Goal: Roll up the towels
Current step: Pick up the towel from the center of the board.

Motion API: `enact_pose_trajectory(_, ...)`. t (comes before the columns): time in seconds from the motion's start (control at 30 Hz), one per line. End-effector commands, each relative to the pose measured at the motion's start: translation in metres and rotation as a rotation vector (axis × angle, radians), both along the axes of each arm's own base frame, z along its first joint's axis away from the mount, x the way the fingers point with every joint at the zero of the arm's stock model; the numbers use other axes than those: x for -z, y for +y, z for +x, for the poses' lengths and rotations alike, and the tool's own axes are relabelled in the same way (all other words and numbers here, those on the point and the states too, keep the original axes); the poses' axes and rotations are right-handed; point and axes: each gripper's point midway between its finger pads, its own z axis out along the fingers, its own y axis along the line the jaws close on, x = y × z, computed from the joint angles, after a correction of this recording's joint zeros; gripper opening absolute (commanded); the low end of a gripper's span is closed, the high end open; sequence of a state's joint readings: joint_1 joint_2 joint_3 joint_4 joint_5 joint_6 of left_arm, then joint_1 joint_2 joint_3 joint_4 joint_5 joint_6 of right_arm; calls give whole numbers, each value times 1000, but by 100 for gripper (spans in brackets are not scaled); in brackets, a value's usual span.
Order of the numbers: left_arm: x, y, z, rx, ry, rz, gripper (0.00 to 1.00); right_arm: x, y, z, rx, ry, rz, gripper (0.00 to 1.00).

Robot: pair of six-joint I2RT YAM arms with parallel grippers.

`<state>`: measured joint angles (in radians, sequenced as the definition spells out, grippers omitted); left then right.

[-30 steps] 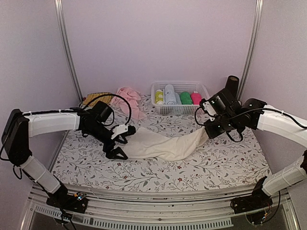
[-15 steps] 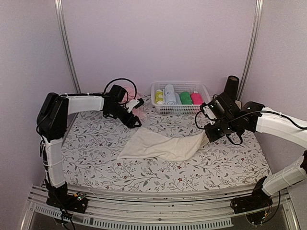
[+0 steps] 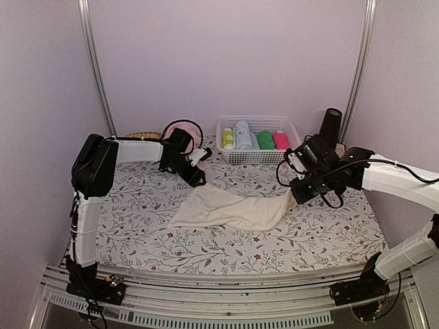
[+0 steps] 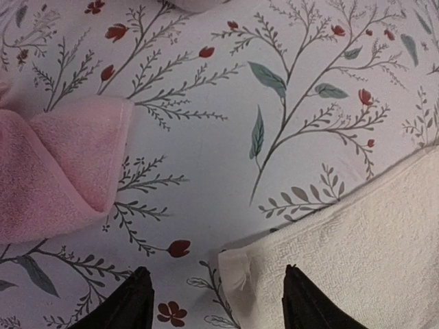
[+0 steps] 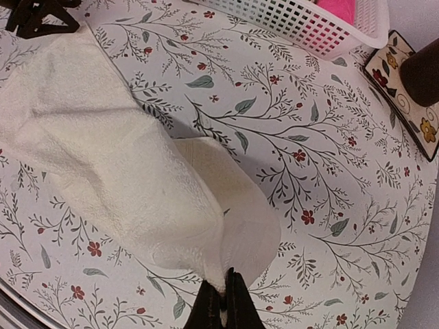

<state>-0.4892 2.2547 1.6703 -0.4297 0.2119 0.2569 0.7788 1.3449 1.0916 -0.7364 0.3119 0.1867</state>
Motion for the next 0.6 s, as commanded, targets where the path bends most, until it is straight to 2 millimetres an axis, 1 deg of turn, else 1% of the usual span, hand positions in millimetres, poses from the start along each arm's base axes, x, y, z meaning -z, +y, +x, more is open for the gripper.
enact_pose_trajectory(0.0, 7, -11, 4, 17, 17, -23, 61, 6, 2, 3, 5, -6, -14, 2)
enact_pose_trajectory(0.07, 10, -15, -2, 48, 46, -38, 56, 7, 1, 4, 7, -7, -23, 2)
enact_pose_trajectory(0.13, 14, -16, -6, 62, 66, -36, 53, 8, 0, 5, 11, -9, -28, 2)
enact_pose_trajectory(0.3, 22, -14, -12, 77, 92, -20, 44, 6, -1, 5, 14, -15, -26, 2)
enact_pose_trajectory(0.4, 25, -14, -12, 75, 100, -20, 36, 7, -1, 5, 13, -14, -30, 2)
enact_pose_trajectory(0.47, 29, -14, -11, 73, 108, -15, 25, 7, -1, 5, 12, -17, -31, 2)
enact_pose_trajectory(0.57, 32, -14, -11, 68, 122, -17, 11, 5, -2, 6, 15, -22, -34, 2)
